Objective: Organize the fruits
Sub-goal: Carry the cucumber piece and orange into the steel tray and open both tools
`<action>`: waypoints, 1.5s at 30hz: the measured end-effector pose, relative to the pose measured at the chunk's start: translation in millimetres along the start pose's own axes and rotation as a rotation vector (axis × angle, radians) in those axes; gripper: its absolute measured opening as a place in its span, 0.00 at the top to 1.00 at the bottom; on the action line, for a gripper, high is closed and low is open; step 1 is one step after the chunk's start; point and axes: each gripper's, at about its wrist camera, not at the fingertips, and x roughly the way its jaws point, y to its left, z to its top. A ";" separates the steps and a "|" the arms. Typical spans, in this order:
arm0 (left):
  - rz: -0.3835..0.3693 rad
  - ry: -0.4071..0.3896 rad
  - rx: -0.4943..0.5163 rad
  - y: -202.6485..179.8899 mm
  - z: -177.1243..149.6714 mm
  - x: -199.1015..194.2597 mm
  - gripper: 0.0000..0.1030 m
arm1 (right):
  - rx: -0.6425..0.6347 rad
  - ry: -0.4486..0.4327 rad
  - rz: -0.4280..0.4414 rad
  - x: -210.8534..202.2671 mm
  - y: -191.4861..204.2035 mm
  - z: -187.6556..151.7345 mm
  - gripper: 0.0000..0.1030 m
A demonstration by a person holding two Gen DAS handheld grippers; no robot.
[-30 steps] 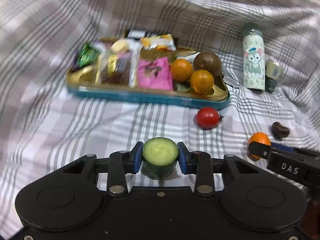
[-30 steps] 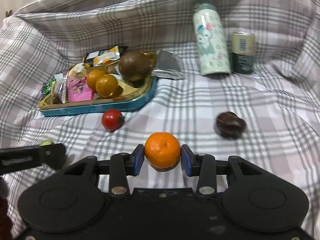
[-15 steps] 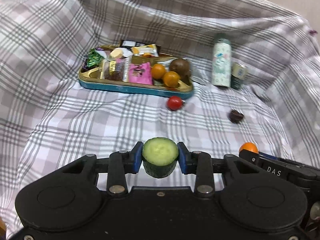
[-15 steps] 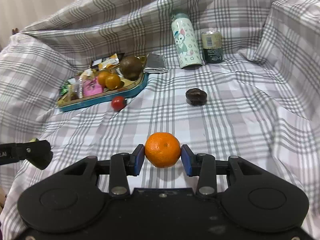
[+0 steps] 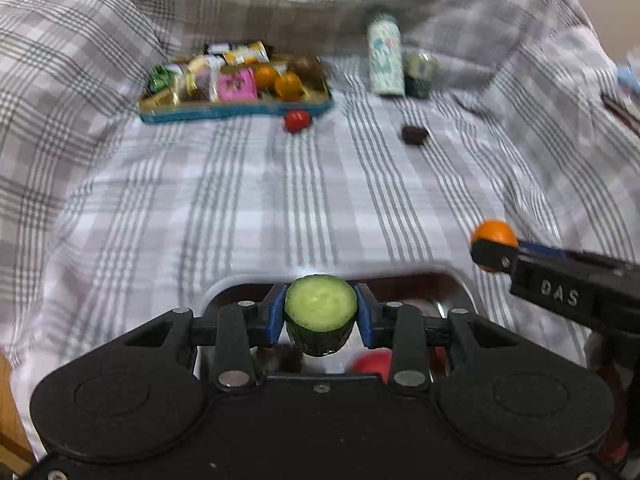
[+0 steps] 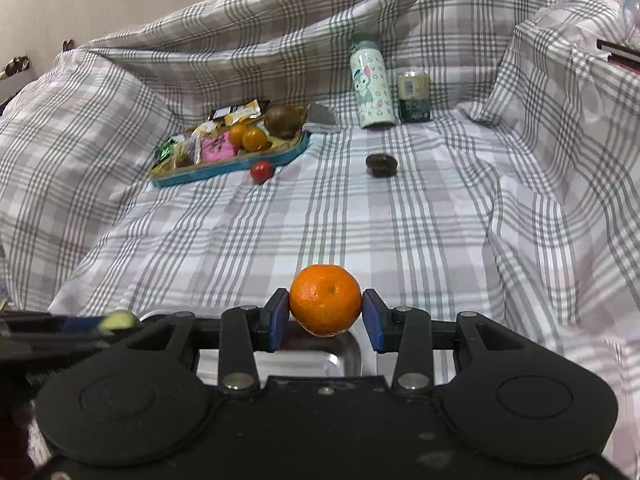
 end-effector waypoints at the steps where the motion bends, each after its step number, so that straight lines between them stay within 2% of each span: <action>1: -0.002 0.010 0.007 -3.3 -6.0 -0.4 0.57 | 0.002 0.008 0.001 -1.8 0.8 -3.1 0.60; 10: 0.013 0.068 0.005 -13.0 -40.0 6.6 0.57 | -0.016 0.072 0.018 -4.6 9.4 -27.2 0.60; 14: 0.011 0.060 0.014 -14.9 -45.4 3.7 0.56 | -0.022 0.074 0.028 -4.0 10.9 -28.1 0.59; 22: 0.030 0.008 0.032 -21.8 -42.6 -0.7 0.55 | -0.014 0.055 0.055 -6.6 12.6 -25.8 0.58; 36: 0.058 0.043 -0.047 -13.9 -36.2 0.3 0.55 | -0.020 0.066 0.046 -6.7 11.8 -28.9 0.58; 45: 0.093 0.062 -0.054 -12.3 -34.9 1.8 0.55 | -0.024 0.070 0.048 -7.2 13.1 -29.6 0.58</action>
